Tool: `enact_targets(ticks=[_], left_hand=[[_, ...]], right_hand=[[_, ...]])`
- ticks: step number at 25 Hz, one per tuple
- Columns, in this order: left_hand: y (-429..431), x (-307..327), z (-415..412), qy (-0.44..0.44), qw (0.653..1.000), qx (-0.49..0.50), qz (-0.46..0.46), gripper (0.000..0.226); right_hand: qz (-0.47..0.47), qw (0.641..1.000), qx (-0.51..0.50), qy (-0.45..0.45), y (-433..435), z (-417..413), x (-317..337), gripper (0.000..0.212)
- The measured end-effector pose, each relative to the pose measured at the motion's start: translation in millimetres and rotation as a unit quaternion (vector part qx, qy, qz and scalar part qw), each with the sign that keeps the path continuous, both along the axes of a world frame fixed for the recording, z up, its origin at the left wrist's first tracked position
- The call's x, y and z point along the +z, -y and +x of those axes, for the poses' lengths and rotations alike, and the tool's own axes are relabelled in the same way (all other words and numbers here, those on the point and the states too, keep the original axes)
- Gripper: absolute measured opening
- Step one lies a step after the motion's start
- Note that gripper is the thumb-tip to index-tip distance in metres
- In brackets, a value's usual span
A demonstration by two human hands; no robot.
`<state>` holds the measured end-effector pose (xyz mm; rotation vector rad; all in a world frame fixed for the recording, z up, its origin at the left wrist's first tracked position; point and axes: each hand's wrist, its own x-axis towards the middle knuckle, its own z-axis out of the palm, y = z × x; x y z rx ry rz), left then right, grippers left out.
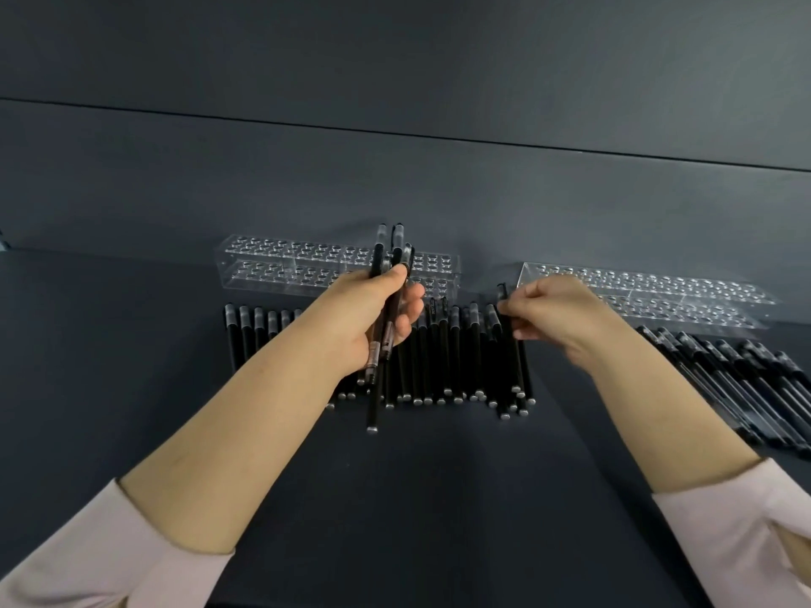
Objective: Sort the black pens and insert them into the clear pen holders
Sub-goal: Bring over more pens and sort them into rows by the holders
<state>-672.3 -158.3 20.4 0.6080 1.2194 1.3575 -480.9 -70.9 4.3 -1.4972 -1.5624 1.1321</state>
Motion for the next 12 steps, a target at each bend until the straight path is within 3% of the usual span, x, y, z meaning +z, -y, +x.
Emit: enact_targets(ticks=[5, 8, 10, 12], left_hand=[[-2.1, -1.1, 0.3, 0.018, 0.999, 0.018, -0.031, 0.019], [-0.3, 0.0, -0.1, -0.003, 1.0, 0.004, -0.03, 0.027], [1.9, 1.5, 0.3, 0.001, 1.0, -0.012, -0.018, 0.022], [2.6, 2.2, 1.1, 0.016, 1.0, -0.021, -0.003, 0.016]], right_hand=[[0.059, 0.994, 0.015, 0.089, 7.6, -9.8, -6.2, 0.015], [0.122, 0.968, 0.002, 0.218, 5.1, -5.6, -7.1, 0.017], [0.119, 0.971, 0.0, 0.209, 1.4, -2.5, -9.6, 0.017], [0.076, 0.988, 0.017, 0.13, 1.2, -3.0, -13.5, 0.017]])
